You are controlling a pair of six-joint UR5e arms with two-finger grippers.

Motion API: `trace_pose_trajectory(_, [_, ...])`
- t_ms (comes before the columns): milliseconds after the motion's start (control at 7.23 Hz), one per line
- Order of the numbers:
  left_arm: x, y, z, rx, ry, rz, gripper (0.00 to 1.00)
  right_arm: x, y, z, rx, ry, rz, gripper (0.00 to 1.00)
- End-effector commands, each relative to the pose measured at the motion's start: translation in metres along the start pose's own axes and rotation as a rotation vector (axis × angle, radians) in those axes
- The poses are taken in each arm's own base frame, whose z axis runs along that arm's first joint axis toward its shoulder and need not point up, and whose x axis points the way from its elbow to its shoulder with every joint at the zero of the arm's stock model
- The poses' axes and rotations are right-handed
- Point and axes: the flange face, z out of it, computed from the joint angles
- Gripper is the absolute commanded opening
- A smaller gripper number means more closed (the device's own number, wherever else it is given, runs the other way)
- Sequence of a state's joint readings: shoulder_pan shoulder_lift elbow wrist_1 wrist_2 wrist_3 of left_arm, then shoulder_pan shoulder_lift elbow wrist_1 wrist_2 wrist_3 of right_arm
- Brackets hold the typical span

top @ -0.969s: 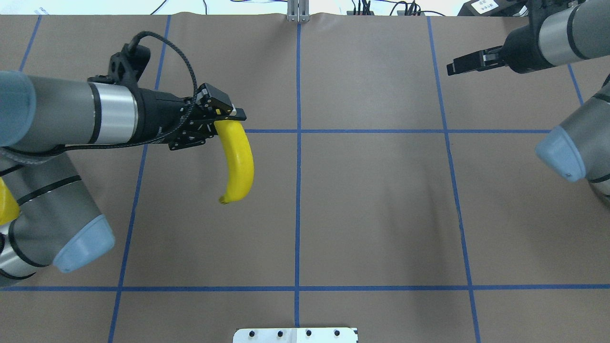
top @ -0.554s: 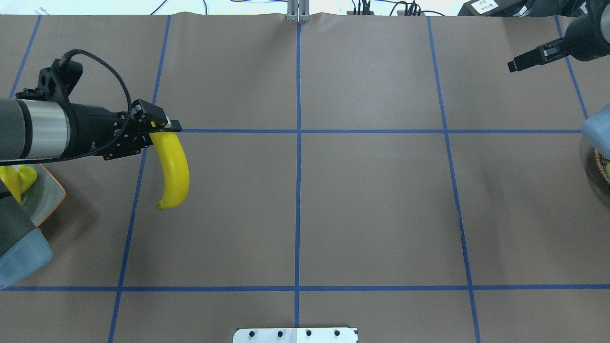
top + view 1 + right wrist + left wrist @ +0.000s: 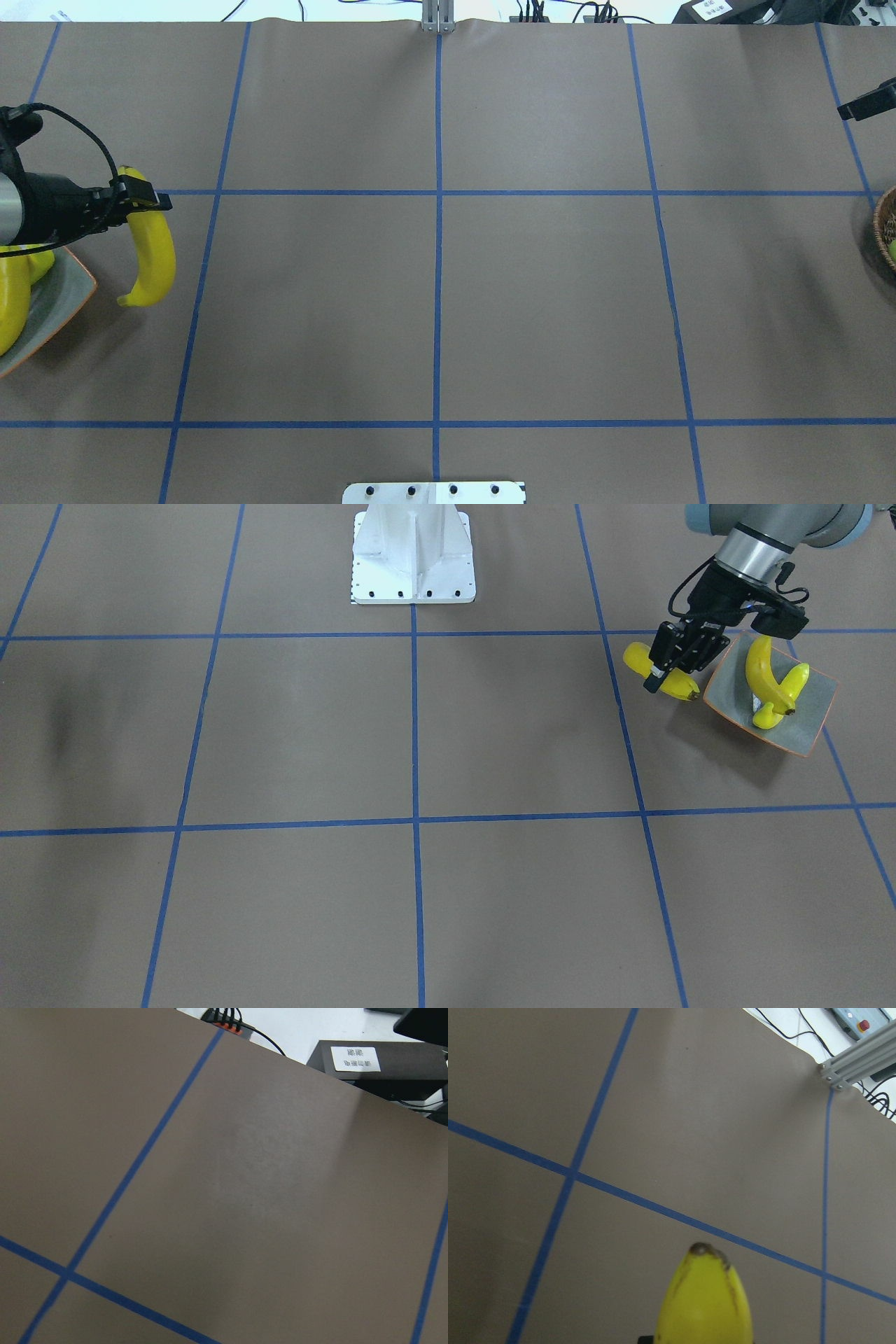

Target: Transfer all bananas from basket to plate

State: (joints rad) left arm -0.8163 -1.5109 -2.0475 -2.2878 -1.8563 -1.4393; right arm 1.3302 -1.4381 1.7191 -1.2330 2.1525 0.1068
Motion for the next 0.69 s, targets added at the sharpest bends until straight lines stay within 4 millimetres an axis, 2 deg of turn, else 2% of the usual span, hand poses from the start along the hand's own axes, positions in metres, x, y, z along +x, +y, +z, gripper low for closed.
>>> trace_pose_trajectory(0, [-0.036, -0.007, 0.001, 0.063, -0.13, 0.08, 0.0, 0.01, 0.009, 0.003, -0.012, 0.006, -0.004, 1.0])
trace_pose_trajectory(554, [-0.129, -0.006, -0.02, 0.148, -0.368, 0.332, 0.0, 0.013, 0.018, 0.006, -0.021, 0.008, 0.002, 1.0])
